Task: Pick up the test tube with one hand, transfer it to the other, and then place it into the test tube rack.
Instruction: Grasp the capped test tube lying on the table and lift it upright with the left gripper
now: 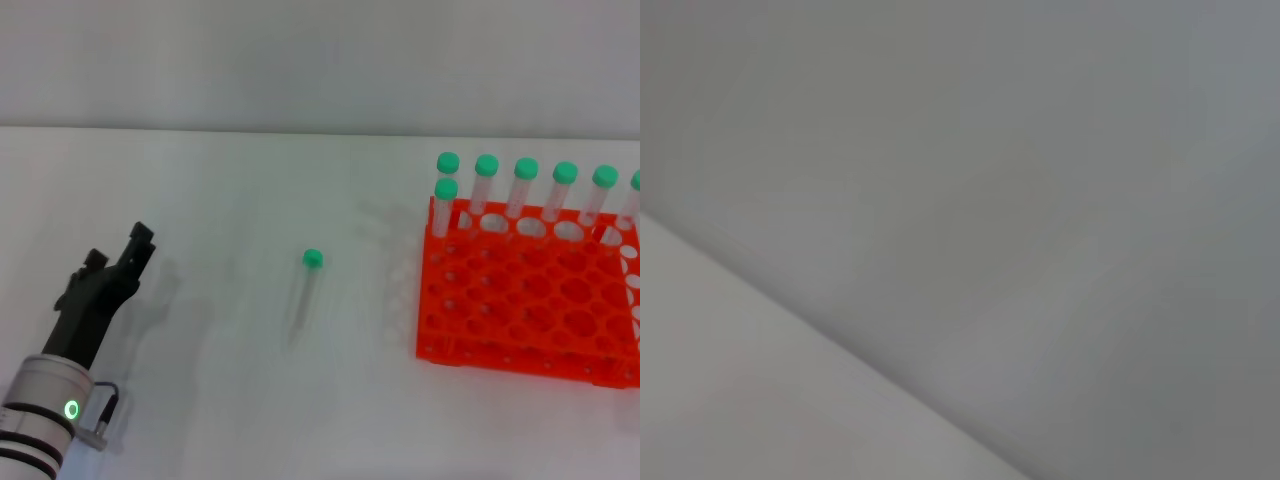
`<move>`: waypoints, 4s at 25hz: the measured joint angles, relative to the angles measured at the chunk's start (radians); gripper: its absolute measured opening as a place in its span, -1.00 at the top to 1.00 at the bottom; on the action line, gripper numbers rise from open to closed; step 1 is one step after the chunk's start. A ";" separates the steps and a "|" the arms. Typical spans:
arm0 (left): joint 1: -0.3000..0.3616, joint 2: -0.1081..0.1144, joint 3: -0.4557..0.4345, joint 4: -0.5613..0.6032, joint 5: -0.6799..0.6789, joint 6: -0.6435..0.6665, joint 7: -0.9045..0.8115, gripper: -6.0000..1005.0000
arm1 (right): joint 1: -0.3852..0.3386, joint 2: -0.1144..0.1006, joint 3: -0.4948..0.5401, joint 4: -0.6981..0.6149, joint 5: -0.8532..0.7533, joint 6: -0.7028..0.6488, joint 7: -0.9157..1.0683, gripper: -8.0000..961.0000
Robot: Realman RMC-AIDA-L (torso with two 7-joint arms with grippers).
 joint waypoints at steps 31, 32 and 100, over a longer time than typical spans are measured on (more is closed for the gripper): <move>-0.863 0.161 0.198 -0.887 1.571 0.312 -1.769 -0.67 | 0.038 -0.005 -0.034 0.001 -0.010 -0.006 0.000 -0.78; -0.888 0.154 0.198 -0.886 1.632 0.307 -1.810 -0.67 | 0.040 -0.005 -0.034 0.002 -0.009 -0.007 0.000 -0.78; -1.027 0.024 0.193 -0.463 2.117 -0.026 -2.169 0.43 | 0.051 -0.028 -0.114 -0.012 -0.018 -0.067 0.050 -0.76</move>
